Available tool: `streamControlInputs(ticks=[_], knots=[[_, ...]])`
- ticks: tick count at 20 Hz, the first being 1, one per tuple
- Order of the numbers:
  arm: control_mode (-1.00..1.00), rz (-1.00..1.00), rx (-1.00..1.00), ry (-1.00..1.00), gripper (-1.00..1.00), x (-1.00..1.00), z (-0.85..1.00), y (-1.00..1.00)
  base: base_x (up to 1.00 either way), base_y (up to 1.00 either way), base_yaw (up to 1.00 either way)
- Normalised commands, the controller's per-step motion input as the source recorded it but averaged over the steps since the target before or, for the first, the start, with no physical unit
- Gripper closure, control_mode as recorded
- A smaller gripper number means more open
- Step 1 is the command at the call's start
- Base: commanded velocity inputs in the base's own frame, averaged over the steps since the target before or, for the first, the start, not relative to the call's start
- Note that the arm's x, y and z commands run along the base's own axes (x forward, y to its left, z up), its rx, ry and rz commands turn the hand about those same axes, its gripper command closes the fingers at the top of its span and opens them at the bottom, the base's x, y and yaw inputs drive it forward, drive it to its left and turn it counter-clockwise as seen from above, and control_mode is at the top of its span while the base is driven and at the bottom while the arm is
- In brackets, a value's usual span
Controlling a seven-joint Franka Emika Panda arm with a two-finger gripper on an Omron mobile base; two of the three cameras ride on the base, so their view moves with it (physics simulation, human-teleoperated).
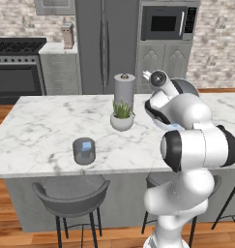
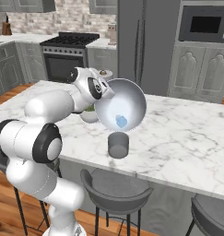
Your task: There are four ice cubes in the ice bowl. Place two ice cubes in each glass of water.
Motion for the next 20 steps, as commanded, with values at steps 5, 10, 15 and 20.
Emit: streamControlInputs(ticks=[5, 10, 15, 20], knots=[[-1.0, -0.01, 0.0, -0.06, 1.0, -0.03, -0.01, 0.0, 0.0, 0.0, 0.0], [-1.0, -0.01, 0.0, -0.04, 1.0, 0.0, -0.01, 0.0, 0.0, 0.0, 0.0], [-1.0, -0.02, 0.02, 0.0, 1.0, -0.03, -0.07, 0.0, 0.0, 0.0, 0.0], [-1.0, -0.03, 0.02, 0.0, 1.0, -0.1, -0.05, 0.0, 0.0, 0.0, 0.0]])
